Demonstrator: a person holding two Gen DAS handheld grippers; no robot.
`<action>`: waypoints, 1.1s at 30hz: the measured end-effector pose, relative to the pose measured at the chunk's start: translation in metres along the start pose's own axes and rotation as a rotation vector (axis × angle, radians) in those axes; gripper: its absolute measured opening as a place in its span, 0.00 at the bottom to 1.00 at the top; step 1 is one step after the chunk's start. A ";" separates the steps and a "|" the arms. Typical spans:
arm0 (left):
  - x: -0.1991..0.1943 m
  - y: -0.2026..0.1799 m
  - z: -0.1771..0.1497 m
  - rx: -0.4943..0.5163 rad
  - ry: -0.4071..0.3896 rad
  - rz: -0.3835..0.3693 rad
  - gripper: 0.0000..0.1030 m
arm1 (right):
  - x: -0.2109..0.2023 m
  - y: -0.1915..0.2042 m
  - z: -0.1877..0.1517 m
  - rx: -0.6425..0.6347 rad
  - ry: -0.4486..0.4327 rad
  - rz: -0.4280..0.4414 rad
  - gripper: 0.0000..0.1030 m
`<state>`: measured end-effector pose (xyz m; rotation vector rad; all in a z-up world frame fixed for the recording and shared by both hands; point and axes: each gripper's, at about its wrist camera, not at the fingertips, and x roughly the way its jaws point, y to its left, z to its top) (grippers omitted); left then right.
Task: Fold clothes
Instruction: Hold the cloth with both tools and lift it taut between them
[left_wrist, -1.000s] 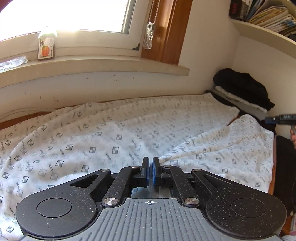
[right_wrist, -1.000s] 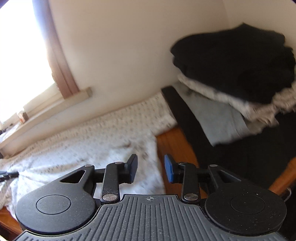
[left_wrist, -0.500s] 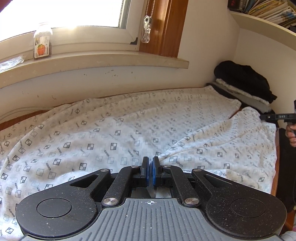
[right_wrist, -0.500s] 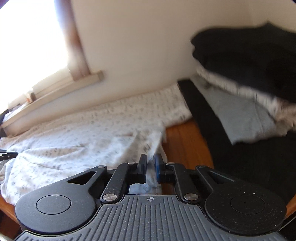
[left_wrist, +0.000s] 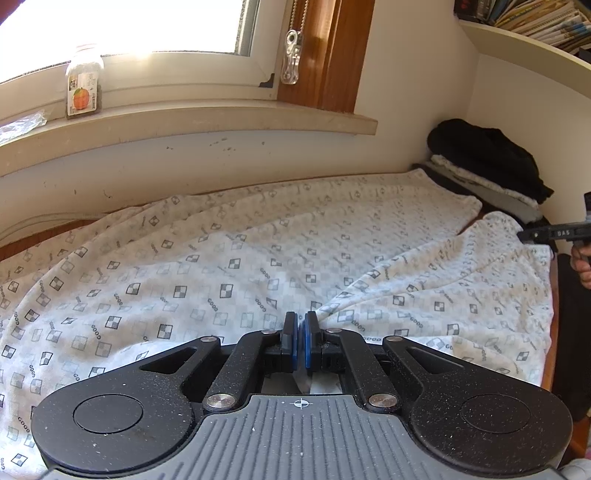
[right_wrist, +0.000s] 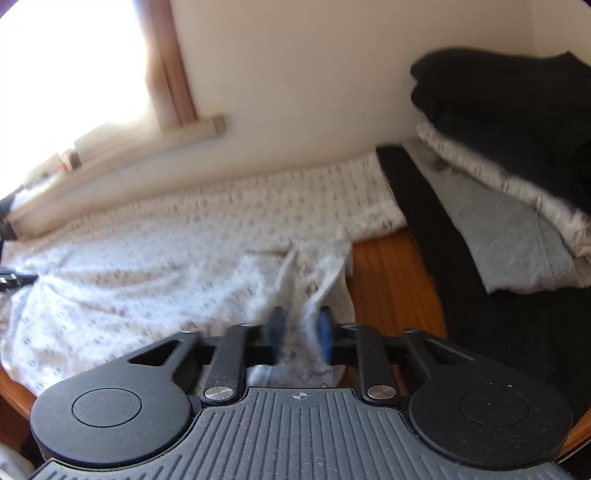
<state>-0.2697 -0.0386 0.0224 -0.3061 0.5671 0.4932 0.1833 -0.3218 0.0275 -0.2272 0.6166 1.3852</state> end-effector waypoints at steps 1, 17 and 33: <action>-0.001 -0.001 0.000 0.003 -0.003 0.001 0.03 | -0.007 0.000 0.001 0.010 -0.025 0.002 0.06; -0.066 -0.029 0.033 0.016 -0.200 -0.196 0.02 | -0.181 -0.013 0.038 0.163 -0.354 -0.027 0.06; 0.057 0.016 0.060 0.006 0.039 -0.057 0.05 | -0.001 -0.023 0.046 0.151 -0.105 -0.200 0.25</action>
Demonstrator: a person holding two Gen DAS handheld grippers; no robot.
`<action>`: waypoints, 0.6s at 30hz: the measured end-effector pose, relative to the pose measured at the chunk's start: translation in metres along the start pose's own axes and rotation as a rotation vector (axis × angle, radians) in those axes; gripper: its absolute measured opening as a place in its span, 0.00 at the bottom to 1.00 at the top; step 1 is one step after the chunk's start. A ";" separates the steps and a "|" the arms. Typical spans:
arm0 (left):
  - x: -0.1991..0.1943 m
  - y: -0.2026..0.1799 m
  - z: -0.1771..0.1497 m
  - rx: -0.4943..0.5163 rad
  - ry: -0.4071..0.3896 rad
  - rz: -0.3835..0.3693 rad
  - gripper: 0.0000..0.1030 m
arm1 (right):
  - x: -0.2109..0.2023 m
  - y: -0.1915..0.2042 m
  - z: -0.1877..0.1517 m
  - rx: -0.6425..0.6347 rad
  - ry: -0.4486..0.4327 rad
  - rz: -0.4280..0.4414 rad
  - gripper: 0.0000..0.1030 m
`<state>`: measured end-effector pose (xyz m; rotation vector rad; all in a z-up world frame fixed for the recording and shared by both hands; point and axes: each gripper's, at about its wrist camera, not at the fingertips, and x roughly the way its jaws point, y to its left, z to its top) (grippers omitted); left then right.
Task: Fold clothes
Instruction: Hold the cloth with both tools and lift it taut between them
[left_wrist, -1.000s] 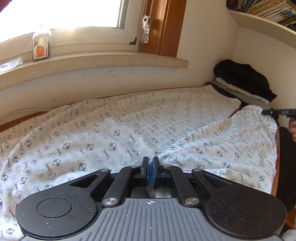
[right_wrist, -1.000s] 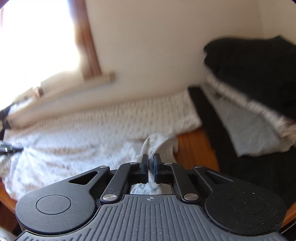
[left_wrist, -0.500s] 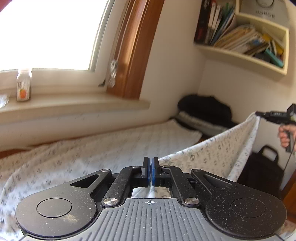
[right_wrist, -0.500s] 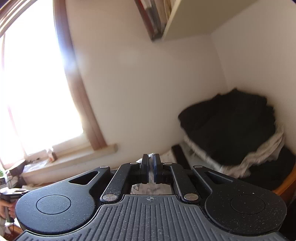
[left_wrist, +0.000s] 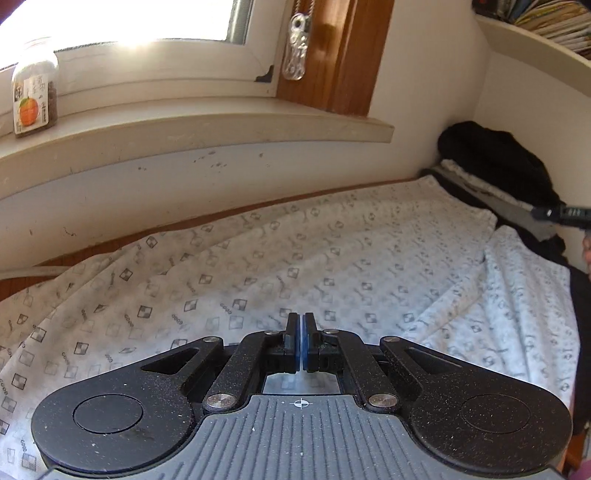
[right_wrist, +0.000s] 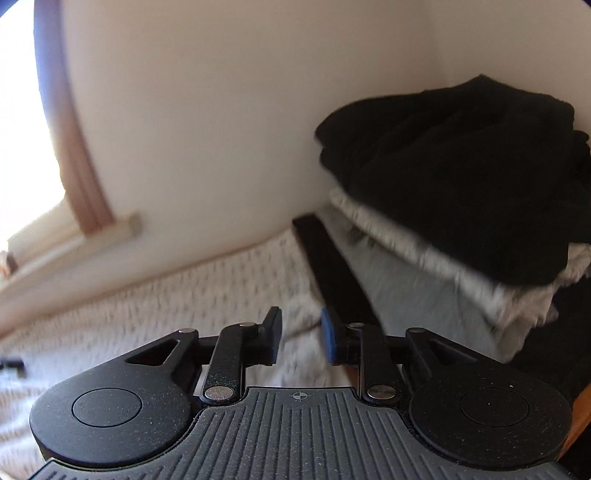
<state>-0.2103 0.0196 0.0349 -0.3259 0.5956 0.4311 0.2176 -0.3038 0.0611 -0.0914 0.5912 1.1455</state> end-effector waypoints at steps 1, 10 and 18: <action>-0.003 -0.001 0.000 0.004 -0.004 -0.003 0.10 | -0.003 0.002 -0.005 -0.012 0.008 0.006 0.26; -0.020 -0.016 -0.008 0.028 0.013 -0.119 0.46 | -0.035 0.004 -0.063 -0.098 0.028 -0.073 0.26; -0.014 -0.019 -0.012 0.019 0.018 -0.140 0.04 | -0.049 -0.008 -0.077 -0.181 -0.006 -0.158 0.16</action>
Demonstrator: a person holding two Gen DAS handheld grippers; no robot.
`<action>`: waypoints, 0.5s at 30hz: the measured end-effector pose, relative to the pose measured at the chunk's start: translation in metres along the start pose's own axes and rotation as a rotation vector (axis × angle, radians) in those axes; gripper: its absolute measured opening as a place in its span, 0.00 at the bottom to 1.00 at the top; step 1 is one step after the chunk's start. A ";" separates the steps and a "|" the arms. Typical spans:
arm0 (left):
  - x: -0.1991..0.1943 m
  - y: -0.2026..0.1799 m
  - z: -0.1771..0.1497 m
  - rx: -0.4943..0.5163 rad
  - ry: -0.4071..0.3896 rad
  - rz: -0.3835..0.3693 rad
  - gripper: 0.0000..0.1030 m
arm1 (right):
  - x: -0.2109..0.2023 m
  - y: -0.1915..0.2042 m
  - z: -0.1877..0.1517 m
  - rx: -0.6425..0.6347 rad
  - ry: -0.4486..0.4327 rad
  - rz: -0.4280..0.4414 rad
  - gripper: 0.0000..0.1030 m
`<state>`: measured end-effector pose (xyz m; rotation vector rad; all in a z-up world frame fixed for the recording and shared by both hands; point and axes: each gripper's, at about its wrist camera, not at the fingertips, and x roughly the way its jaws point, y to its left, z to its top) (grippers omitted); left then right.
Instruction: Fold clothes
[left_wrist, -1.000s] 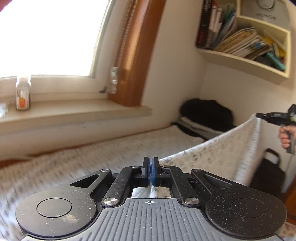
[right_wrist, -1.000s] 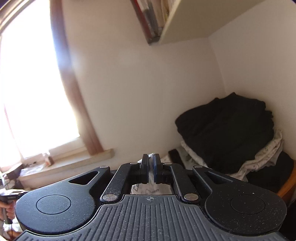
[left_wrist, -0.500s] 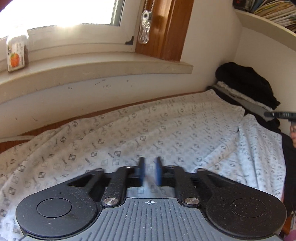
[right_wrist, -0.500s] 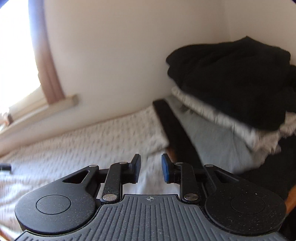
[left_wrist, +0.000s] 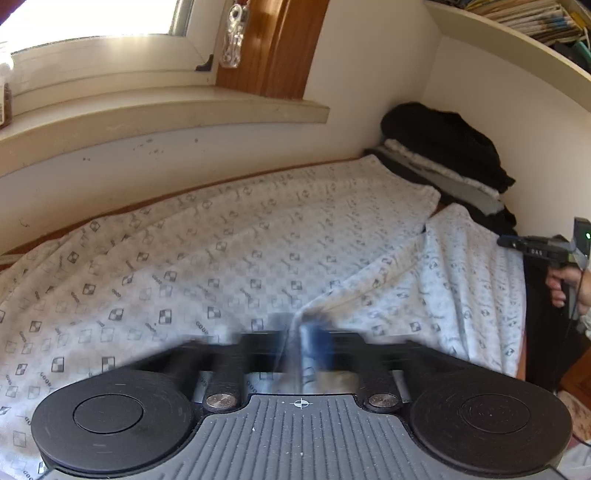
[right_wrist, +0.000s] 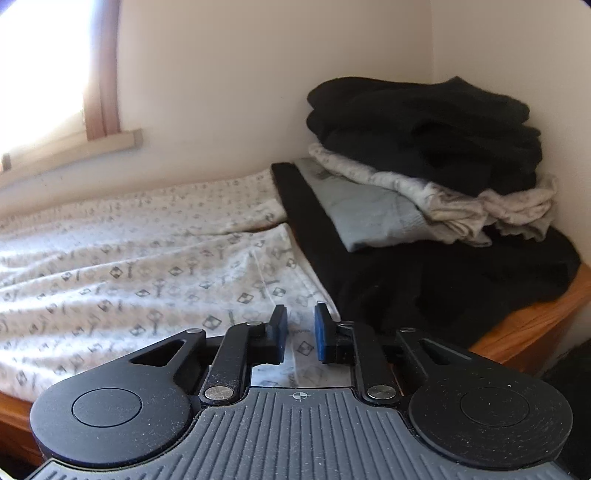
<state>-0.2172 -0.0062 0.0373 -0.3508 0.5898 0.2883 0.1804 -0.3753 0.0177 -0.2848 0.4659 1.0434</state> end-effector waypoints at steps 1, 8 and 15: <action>-0.003 0.001 0.000 -0.011 -0.012 0.002 0.04 | -0.004 0.001 -0.001 -0.006 0.006 -0.010 0.16; -0.006 0.013 -0.003 -0.088 -0.016 -0.002 0.04 | -0.008 0.008 0.004 -0.015 0.016 -0.016 0.19; 0.004 0.011 -0.010 -0.085 0.009 -0.005 0.05 | 0.049 0.014 0.044 0.041 0.031 0.013 0.29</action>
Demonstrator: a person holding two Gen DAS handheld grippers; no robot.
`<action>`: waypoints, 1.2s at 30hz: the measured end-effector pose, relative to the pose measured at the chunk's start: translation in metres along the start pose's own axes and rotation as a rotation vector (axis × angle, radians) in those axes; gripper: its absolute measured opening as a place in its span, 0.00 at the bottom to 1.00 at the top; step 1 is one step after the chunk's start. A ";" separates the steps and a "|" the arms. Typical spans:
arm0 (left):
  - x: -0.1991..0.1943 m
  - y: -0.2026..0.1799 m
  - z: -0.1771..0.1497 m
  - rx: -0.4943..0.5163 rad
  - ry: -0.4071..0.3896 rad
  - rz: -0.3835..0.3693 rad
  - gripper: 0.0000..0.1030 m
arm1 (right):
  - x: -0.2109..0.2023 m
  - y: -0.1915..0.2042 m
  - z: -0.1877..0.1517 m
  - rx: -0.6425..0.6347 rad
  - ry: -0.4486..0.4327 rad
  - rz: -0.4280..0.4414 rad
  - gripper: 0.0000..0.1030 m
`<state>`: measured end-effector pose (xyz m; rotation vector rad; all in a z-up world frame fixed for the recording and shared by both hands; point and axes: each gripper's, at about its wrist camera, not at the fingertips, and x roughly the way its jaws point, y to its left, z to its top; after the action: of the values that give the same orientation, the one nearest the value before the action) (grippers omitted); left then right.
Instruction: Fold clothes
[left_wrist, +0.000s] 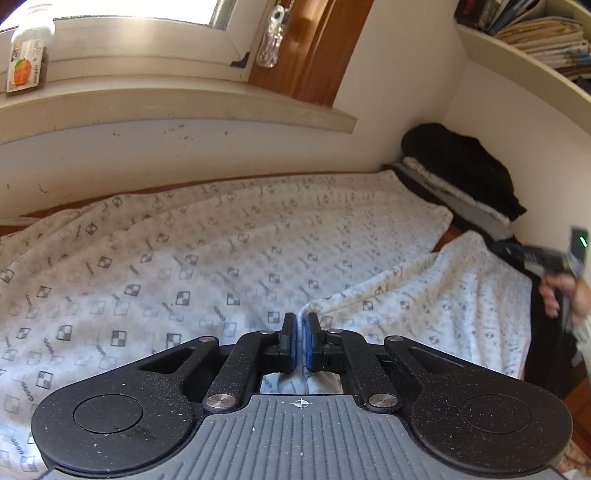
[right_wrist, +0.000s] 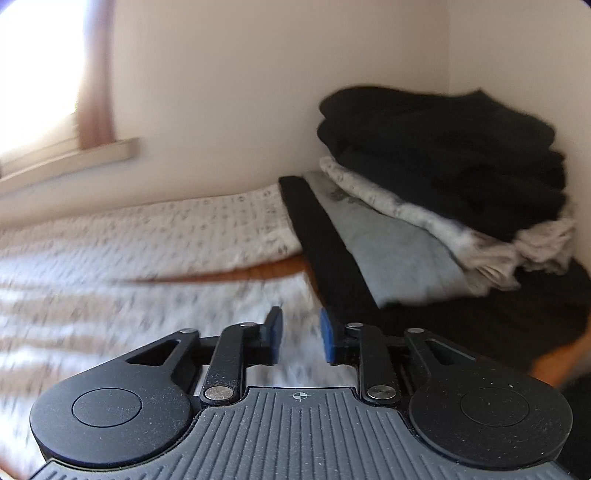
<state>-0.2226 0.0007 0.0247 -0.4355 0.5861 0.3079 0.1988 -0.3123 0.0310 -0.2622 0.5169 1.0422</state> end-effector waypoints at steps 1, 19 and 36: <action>0.002 0.000 -0.001 -0.001 0.002 -0.003 0.05 | 0.009 -0.002 0.005 0.015 0.016 0.003 0.32; -0.019 0.000 -0.002 -0.035 -0.183 -0.023 0.04 | -0.001 -0.003 0.030 0.008 -0.178 -0.037 0.05; -0.055 0.010 -0.003 -0.042 -0.167 0.253 0.73 | -0.014 0.052 -0.006 -0.059 -0.076 0.093 0.38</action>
<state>-0.2711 -0.0008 0.0519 -0.3723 0.4723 0.5939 0.1466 -0.3001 0.0349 -0.2519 0.4330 1.1548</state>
